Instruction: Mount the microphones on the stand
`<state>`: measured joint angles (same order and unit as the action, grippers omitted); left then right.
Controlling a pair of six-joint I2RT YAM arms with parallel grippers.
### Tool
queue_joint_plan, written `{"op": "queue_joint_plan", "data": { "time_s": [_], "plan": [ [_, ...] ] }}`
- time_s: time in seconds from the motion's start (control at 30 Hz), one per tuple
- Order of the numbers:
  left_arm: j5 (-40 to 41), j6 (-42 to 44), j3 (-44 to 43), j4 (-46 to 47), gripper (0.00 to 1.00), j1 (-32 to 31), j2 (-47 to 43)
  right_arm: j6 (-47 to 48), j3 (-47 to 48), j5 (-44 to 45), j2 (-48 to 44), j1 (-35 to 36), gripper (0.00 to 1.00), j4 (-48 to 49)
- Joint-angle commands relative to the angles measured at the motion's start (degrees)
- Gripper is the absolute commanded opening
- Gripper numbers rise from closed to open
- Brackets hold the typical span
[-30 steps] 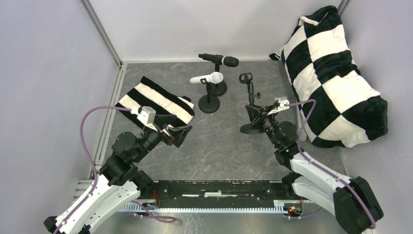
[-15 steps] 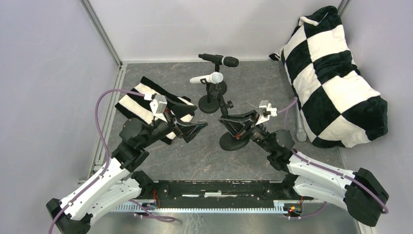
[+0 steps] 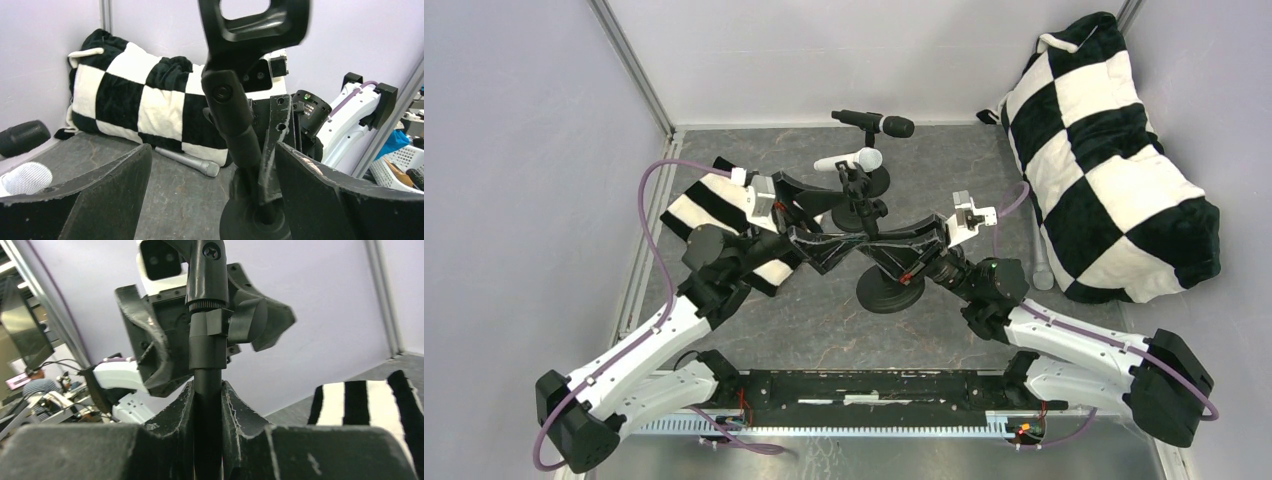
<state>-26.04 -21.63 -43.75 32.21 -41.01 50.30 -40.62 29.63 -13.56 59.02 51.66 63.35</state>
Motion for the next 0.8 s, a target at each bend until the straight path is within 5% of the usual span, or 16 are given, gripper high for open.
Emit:
{"op": "queue_joint_plan", "data": {
  "time_s": [0.0, 0.3, 0.57, 0.63, 0.77],
  "plan": [
    [-5.4, -2.7, -4.5, 8.1, 0.95, -0.3, 2.3, -2.4, 4.7, -3.1, -0.1, 1.4, 0.0, 8.1],
    [-8.7, -4.0, -6.8, 9.7, 0.8, -1.2, 4.8, -2.3, 5.0, -3.5, 0.7, 2.9, 0.0, 8.1],
    [-10.4, -4.0, -7.3, 9.0, 0.43, -2.6, 6.8, -2.2, 5.1, -2.9, 1.3, 3.3, 0.02, 8.5],
    [-10.4, -3.9, -7.0, 8.6, 0.25, -2.8, 6.9, -1.8, 4.7, -2.5, 1.0, 3.3, 0.09, 7.9],
    [-9.6, -3.0, -6.2, 6.4, 0.07, -2.9, 6.2, 0.9, 3.2, -0.1, -0.8, 3.2, 0.29, 4.8]
  ]
}}
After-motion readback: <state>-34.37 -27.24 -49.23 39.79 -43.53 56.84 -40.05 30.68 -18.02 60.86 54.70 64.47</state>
